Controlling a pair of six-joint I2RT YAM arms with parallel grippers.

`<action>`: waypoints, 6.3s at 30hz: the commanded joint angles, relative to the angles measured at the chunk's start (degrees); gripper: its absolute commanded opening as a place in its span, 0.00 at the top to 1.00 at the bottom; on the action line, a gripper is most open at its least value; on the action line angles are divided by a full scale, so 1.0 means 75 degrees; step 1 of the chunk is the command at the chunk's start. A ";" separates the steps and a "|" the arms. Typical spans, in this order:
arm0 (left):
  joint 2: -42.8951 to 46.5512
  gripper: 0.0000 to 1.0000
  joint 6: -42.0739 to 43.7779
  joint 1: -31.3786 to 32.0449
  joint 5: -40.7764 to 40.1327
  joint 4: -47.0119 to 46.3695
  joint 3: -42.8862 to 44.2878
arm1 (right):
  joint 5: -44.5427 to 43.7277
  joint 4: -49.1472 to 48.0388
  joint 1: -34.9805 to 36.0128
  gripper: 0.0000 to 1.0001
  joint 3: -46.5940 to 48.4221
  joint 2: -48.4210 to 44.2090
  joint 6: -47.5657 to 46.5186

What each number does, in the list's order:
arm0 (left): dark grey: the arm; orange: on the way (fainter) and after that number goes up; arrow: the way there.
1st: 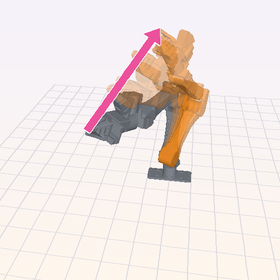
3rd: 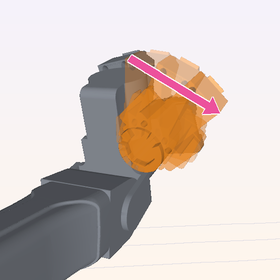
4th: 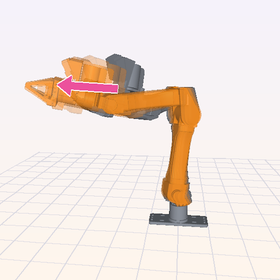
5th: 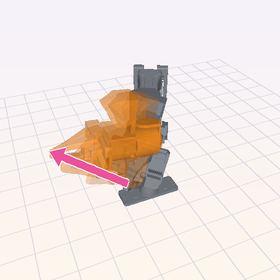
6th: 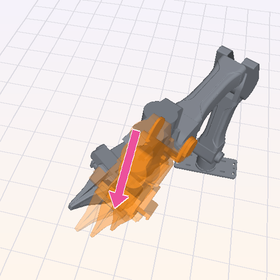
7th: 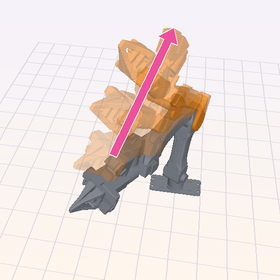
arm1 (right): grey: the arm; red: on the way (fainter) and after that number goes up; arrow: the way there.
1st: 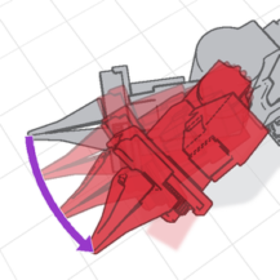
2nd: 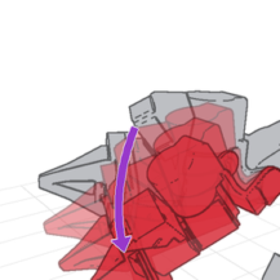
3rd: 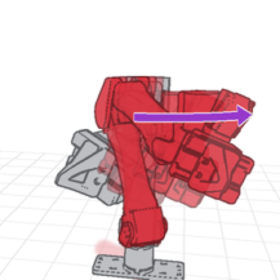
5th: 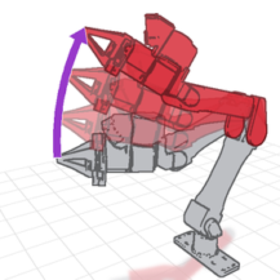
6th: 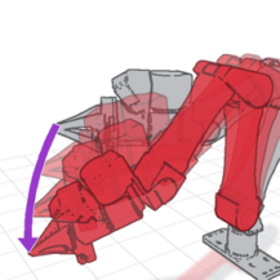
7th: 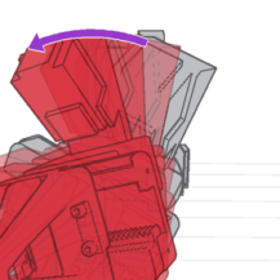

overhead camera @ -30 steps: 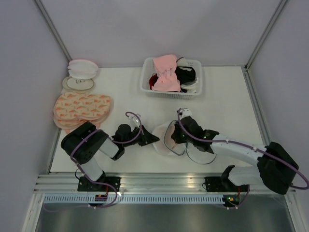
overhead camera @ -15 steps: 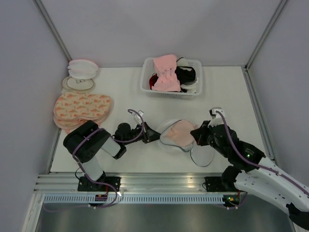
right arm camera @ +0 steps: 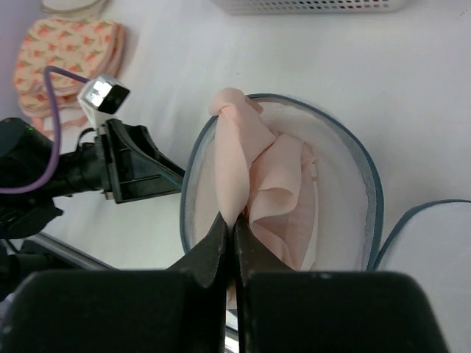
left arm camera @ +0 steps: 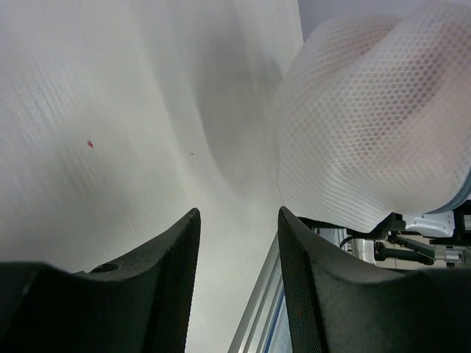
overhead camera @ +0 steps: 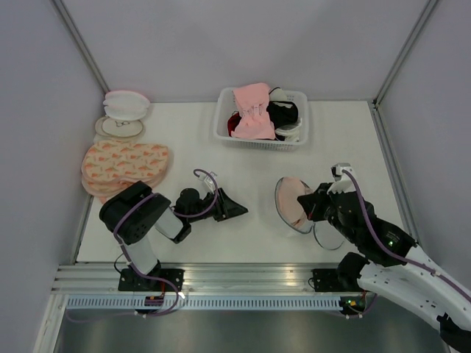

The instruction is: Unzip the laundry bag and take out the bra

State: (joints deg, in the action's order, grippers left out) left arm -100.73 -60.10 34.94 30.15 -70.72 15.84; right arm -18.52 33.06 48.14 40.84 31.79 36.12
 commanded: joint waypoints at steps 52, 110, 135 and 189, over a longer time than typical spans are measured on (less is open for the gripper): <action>0.1887 0.00 -0.1151 0.0381 -0.1442 -0.1542 -0.1268 | 0.0642 -0.1186 -0.0020 1.00 0.0249 0.0156 -0.0163; 0.0598 0.02 -0.1163 0.1002 -0.0516 -0.1551 -0.0611 | 0.0163 -0.3696 -0.4239 0.19 0.6567 0.8399 -0.2553; 0.2026 0.02 -0.1034 0.0978 -0.0551 -0.1037 -0.0764 | -0.1843 0.2214 -0.2740 0.09 -0.0369 0.2312 0.2801; 0.9666 0.00 0.0442 0.0943 -0.1968 0.6720 -0.0740 | -0.2661 0.0361 0.0986 1.00 0.2729 0.5696 0.0821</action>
State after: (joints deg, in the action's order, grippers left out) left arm -32.38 -59.27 42.19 18.35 -26.35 10.41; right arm -30.72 37.26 50.74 53.69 69.97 45.10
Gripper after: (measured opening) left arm 0.993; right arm 0.013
